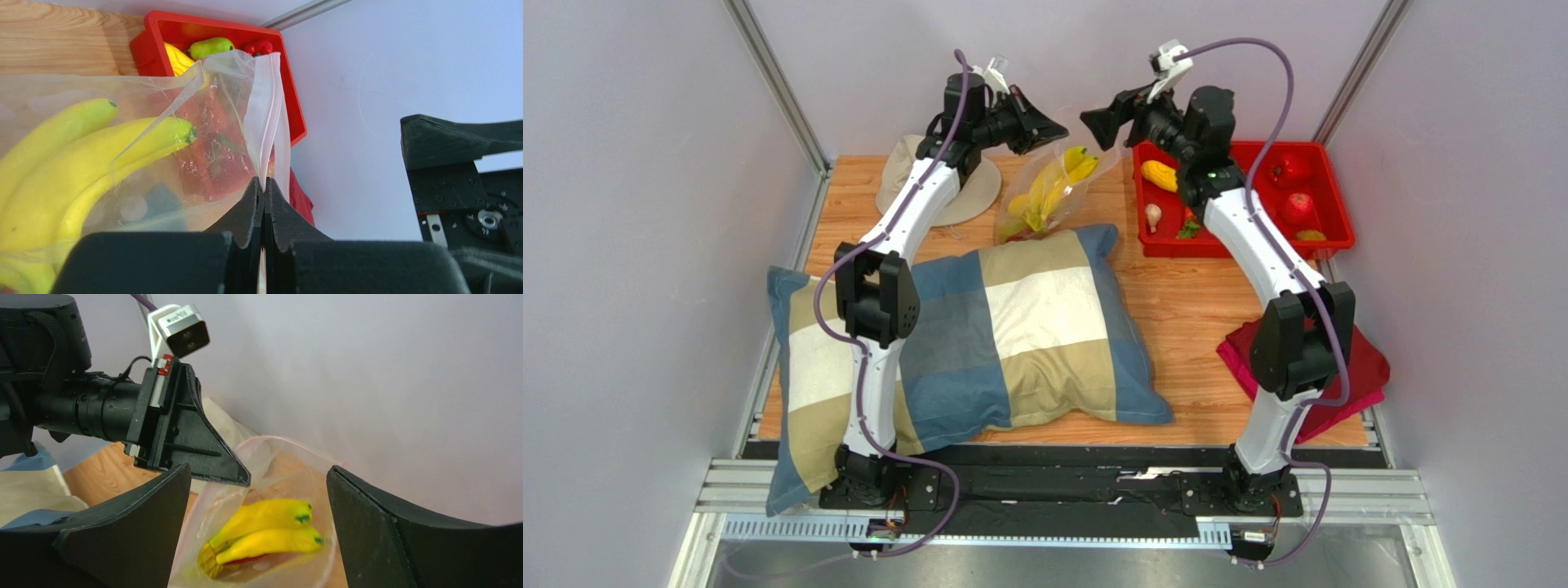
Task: Place the food in the zip-top bag and seal the zipper
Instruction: Place the fake fruit in the zipper food storage bag, then pick up the fake fruit from the bin.
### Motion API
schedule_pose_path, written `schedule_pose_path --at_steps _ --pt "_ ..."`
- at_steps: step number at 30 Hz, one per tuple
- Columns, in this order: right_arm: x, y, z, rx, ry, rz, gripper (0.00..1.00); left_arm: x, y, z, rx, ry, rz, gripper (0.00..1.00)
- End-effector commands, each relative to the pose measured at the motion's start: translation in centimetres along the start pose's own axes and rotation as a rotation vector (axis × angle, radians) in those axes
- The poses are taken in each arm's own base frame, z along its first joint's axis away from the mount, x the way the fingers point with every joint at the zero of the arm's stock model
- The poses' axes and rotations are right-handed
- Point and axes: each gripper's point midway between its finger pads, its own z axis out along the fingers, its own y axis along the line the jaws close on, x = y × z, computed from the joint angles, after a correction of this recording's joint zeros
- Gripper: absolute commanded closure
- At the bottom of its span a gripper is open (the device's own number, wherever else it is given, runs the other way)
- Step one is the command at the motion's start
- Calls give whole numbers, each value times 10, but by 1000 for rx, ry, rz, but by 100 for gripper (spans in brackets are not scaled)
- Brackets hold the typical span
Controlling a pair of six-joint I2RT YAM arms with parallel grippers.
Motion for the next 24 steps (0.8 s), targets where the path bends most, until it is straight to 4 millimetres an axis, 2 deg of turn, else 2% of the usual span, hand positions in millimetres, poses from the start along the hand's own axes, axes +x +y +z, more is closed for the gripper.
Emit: schedule_pose_path --at_steps 1,2,3,4,5,6,7,8,9,10,11,12,13,14,15,18,20,24 --pt "10 -17 -37 21 176 223 16 -15 -33 -13 72 -39 55 100" --pt "15 -26 -43 32 199 237 17 -17 -35 -15 74 -43 66 100" --pt "7 -49 -53 59 197 234 16 -14 -34 -14 64 -37 68 100" --pt "27 -68 -60 92 256 278 15 -15 -33 -15 58 -40 83 100" --pt "29 -86 -68 119 271 298 14 -15 -32 -15 56 -38 84 100" --pt "13 -117 -86 143 255 300 14 -14 -31 -14 53 -34 81 100" --pt "43 -139 -94 160 329 336 16 -12 -29 -13 52 -29 77 100" --pt "49 -157 -103 191 351 342 17 -11 -29 -12 52 -27 75 100" --pt "59 -192 -123 284 372 349 17 -11 -29 -12 53 -26 73 100" --pt "57 -207 -132 320 388 347 18 -9 -28 -10 52 -23 72 100" --pt "83 -229 -140 344 430 340 18 -8 -28 -10 54 -22 71 100" --pt "89 -250 -158 398 448 340 18 -6 -27 -8 53 -18 68 100" --pt "84 -264 -162 420 442 303 18 -5 -28 -7 56 -16 70 100" --pt "102 -281 -169 443 468 285 18 -5 -28 -6 55 -18 70 100" --pt "105 -297 -179 483 472 263 17 -4 -27 -5 56 -16 71 100" --pt "114 -324 -182 516 479 143 14 -3 -23 -3 51 -14 71 100" --pt "119 -332 -179 525 481 80 13 -3 -20 -1 44 -13 70 100" --pt "127 -346 -154 564 503 -140 11 0 -14 1 33 -6 67 100"
